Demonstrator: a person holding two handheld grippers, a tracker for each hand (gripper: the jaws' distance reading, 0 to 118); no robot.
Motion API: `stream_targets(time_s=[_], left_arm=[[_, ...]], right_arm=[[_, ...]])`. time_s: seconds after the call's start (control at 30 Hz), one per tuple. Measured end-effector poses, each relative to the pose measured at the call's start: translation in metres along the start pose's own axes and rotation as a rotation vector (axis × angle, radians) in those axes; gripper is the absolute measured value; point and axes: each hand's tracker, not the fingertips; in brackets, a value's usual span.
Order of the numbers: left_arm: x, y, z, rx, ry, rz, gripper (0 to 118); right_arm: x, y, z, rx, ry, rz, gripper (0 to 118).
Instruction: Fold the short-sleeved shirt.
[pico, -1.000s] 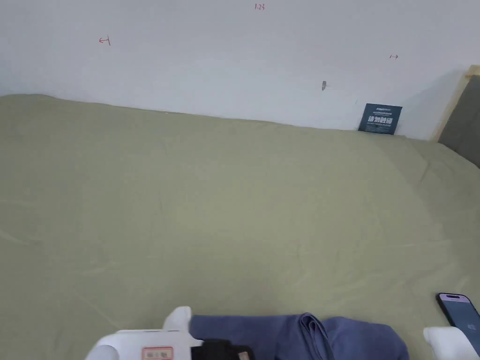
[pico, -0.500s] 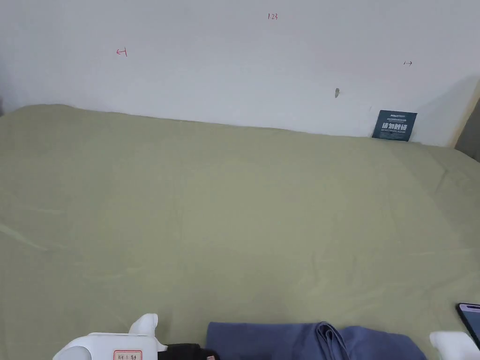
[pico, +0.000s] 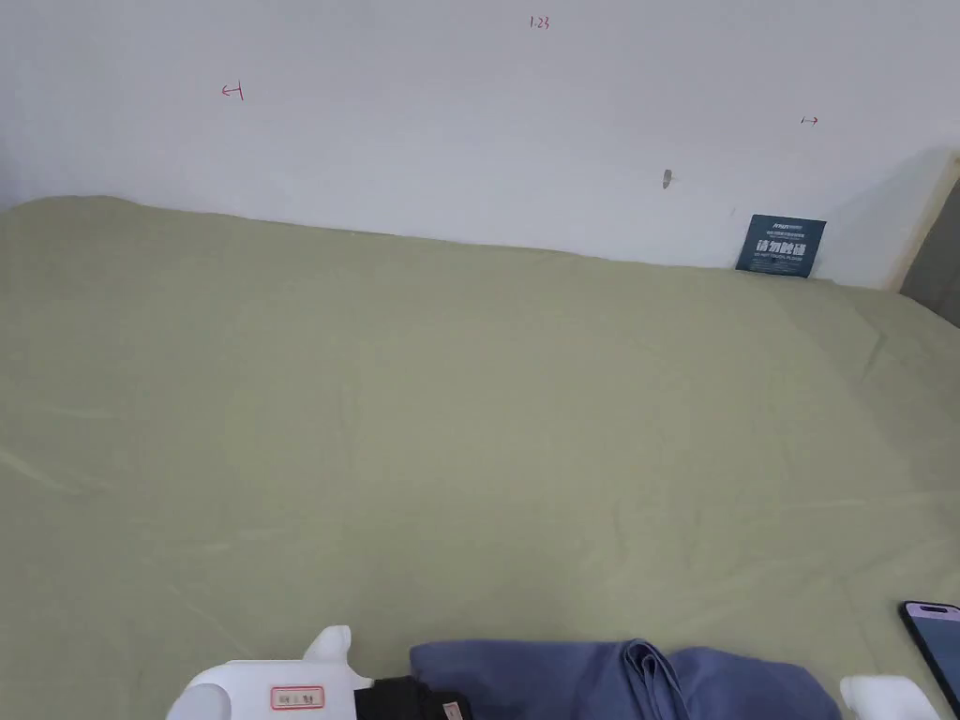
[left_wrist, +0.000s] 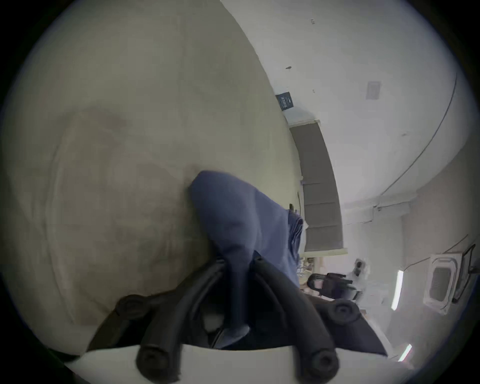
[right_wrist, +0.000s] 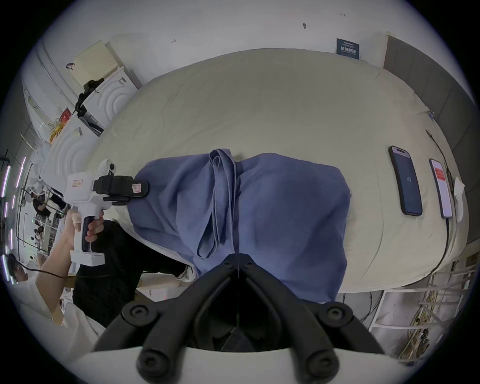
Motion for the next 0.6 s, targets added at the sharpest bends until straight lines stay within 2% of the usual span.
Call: stream_targets(time_s=[0.07,0.17,0.2,0.33,0.43,0.6], left_arm=[[0.004,0.007,0.018,0.056,-0.097,0.064,11],[0.02,0.026,0.067,0.146,-0.13,0.025,11],[0.026,0.031,0.087,0.195,-0.061,-0.008,11],[0.044,0.043,0.174,0.332,0.061,-0.029,11],[0.056,0.043,0.225,0.357,0.219,-0.073,11],[0.091,0.043,0.229,0.296,0.382,-0.134,11]], right_arm=[[0.002,0.001,0.003,0.005,-0.001,-0.006,0],[0.003,0.006,0.007,0.017,-0.005,-0.003,0],[0.002,0.01,0.007,0.02,-0.008,0.005,0],[-0.003,0.025,0.0,0.032,0.01,0.024,0],[-0.01,0.036,-0.014,0.026,0.023,0.031,0],[-0.024,0.043,-0.031,0.007,0.059,0.042,0]])
